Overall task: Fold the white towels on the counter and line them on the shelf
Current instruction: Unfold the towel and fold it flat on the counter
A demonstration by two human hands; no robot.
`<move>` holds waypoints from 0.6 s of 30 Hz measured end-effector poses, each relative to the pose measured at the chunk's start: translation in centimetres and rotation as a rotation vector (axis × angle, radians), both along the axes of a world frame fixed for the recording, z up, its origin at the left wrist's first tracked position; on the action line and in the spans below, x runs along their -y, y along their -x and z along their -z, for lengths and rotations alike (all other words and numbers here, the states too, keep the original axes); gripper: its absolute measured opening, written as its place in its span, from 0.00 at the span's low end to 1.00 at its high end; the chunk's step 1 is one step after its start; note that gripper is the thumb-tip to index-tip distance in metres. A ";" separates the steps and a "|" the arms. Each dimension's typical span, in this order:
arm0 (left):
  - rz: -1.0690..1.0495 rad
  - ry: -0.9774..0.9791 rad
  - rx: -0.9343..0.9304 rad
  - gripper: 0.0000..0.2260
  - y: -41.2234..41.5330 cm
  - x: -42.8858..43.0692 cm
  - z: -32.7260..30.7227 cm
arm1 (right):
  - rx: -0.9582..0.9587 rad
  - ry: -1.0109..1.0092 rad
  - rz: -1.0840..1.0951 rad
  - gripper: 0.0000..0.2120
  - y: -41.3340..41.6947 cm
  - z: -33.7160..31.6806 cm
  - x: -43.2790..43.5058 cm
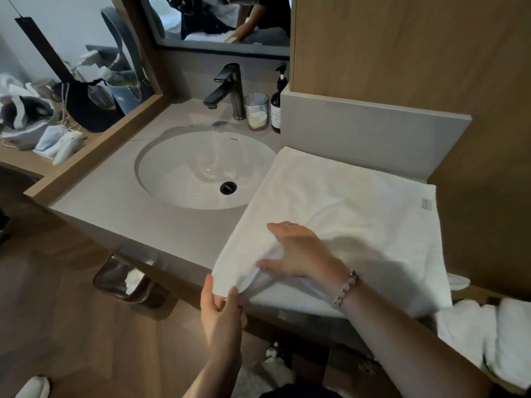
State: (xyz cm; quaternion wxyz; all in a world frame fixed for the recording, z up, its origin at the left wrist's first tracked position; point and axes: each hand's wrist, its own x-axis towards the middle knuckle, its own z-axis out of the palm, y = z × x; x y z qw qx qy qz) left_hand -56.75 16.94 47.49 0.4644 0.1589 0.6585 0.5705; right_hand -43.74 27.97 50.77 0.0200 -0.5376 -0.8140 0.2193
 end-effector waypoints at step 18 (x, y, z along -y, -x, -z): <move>0.251 0.118 -0.265 0.33 1.2 -0.9 2.4 | -0.176 -0.638 0.450 0.20 -8.4 3.2 11.1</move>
